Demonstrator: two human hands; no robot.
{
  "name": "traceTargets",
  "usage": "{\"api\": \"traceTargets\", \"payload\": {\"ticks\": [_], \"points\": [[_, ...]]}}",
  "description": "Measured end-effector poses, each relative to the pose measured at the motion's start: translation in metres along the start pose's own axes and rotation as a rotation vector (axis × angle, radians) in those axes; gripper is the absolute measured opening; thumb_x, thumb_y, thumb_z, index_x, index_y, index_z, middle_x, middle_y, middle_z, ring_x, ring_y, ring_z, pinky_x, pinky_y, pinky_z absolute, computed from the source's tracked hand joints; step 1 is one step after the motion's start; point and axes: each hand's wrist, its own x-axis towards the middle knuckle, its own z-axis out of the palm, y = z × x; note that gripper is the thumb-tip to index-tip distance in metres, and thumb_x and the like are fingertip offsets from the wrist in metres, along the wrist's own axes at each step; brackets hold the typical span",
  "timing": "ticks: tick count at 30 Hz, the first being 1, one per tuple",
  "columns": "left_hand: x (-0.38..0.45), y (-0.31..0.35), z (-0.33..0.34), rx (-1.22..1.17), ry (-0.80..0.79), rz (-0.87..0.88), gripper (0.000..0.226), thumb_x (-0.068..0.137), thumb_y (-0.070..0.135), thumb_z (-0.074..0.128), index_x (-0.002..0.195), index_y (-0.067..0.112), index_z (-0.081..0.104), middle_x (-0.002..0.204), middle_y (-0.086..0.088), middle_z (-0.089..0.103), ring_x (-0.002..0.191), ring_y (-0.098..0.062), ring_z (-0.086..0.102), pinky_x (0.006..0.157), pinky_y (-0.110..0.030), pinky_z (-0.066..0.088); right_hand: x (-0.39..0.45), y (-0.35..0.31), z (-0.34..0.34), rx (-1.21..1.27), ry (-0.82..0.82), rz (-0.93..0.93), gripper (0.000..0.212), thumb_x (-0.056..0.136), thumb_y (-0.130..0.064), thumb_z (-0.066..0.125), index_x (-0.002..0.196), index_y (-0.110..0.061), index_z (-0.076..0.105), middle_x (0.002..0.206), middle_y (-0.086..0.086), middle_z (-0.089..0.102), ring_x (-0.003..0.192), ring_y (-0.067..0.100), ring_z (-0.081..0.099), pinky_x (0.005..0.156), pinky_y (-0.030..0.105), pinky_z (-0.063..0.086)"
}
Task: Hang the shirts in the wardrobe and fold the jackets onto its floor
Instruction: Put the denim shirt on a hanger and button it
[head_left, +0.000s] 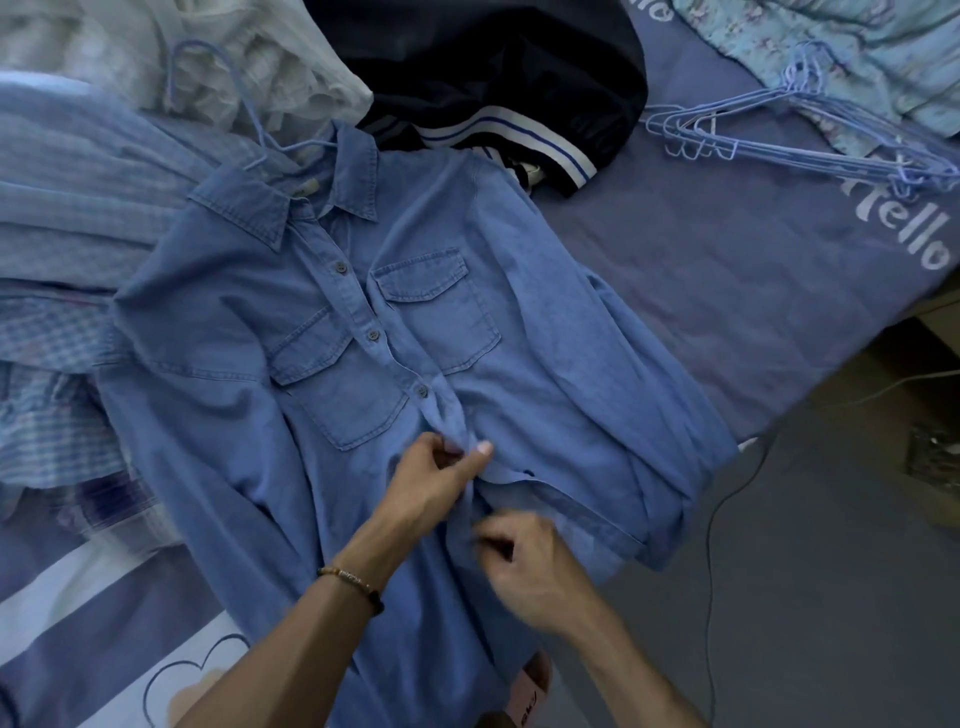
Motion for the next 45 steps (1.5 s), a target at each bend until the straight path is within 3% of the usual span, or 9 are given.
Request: {"api": "traceTargets", "payload": {"ticks": [2,6,11,14,17,20,29,34,45], "points": [[-0.003,-0.009,0.0,0.29,0.051,0.065,0.028,0.081,0.024,0.073,0.097,0.015,0.052,0.087,0.004,0.061,0.08,-0.012,0.06,0.062,-0.022,0.046,-0.007,0.008,-0.004,0.001,0.155,0.012,0.02,0.084,-0.008,0.06,0.094,-0.016,0.076,0.079,-0.016,0.061,0.076,-0.001,0.059,0.07,0.011,0.045],[-0.018,-0.023,0.004,0.375,0.163,0.135,0.026,0.082,0.02,0.066,0.089,0.02,0.042,0.09,0.005,0.05,0.083,-0.014,0.05,0.062,-0.023,0.039,0.003,0.028,-0.015,-0.375,0.556,-0.035,0.032,0.073,-0.016,0.078,0.103,-0.018,0.068,0.096,-0.005,0.06,0.091,0.015,0.055,0.077,0.033,0.048],[-0.04,-0.042,0.008,0.388,0.281,0.159,0.023,0.077,0.017,0.067,0.086,0.028,0.048,0.092,0.008,0.051,0.081,-0.011,0.054,0.068,-0.024,0.044,0.019,0.032,-0.01,-0.565,0.425,-0.131,0.019,0.064,0.004,0.071,0.073,-0.011,0.065,0.07,0.003,0.055,0.061,0.027,0.058,0.048,0.034,0.048],[-0.05,-0.046,0.004,0.435,0.364,0.035,0.02,0.074,0.025,0.071,0.063,0.015,0.058,0.06,-0.002,0.062,0.062,-0.018,0.062,0.058,-0.032,0.05,0.008,0.037,0.001,-0.668,0.282,-0.197,0.02,0.067,-0.007,0.073,0.084,-0.014,0.069,0.072,0.002,0.053,0.061,0.023,0.057,0.048,0.031,0.044],[-0.052,-0.054,0.002,0.257,0.285,-0.091,0.034,0.076,0.023,0.078,0.055,0.003,0.062,0.048,-0.009,0.062,0.05,-0.021,0.064,0.057,-0.036,0.057,-0.001,0.037,0.003,-0.561,0.19,-0.133,0.033,0.083,-0.035,0.061,0.11,-0.018,0.069,0.091,0.003,0.057,0.079,0.023,0.06,0.064,0.035,0.051],[-0.054,-0.059,0.005,0.033,0.179,-0.171,0.023,0.077,0.007,0.079,0.06,0.003,0.064,0.052,-0.008,0.061,0.05,-0.018,0.062,0.068,-0.048,0.061,0.004,0.031,-0.001,-0.455,0.186,-0.071,0.021,0.094,-0.028,0.054,0.104,-0.017,0.069,0.098,0.003,0.056,0.086,0.024,0.061,0.073,0.036,0.049],[-0.076,-0.029,0.02,-0.183,-0.019,-0.118,0.02,0.091,0.003,0.066,0.072,-0.001,0.063,0.06,-0.008,0.062,0.054,-0.014,0.063,0.057,-0.025,0.058,-0.01,0.02,-0.015,-0.034,0.474,0.081,0.018,0.088,-0.017,0.067,0.074,-0.022,0.059,0.08,-0.006,0.058,0.072,0.006,0.056,0.071,0.024,0.046],[-0.084,-0.002,0.045,-0.323,-0.093,-0.021,0.016,0.089,-0.005,0.063,0.076,0.002,0.061,0.062,-0.007,0.062,0.057,-0.012,0.063,0.061,-0.026,0.058,-0.033,0.004,-0.04,0.066,0.577,0.051,0.018,0.088,-0.013,0.068,0.075,-0.024,0.061,0.073,-0.01,0.065,0.072,0.002,0.061,0.065,0.009,0.044],[-0.092,0.0,0.061,-0.588,-0.073,-0.079,0.002,0.088,-0.005,0.063,0.09,-0.004,0.064,0.064,-0.009,0.065,0.058,-0.014,0.065,0.072,-0.032,0.06,-0.047,-0.005,-0.041,0.297,0.645,0.16,0.015,0.085,-0.009,0.07,0.073,-0.018,0.068,0.063,-0.009,0.066,0.06,-0.004,0.062,0.057,0.009,0.045]]}}
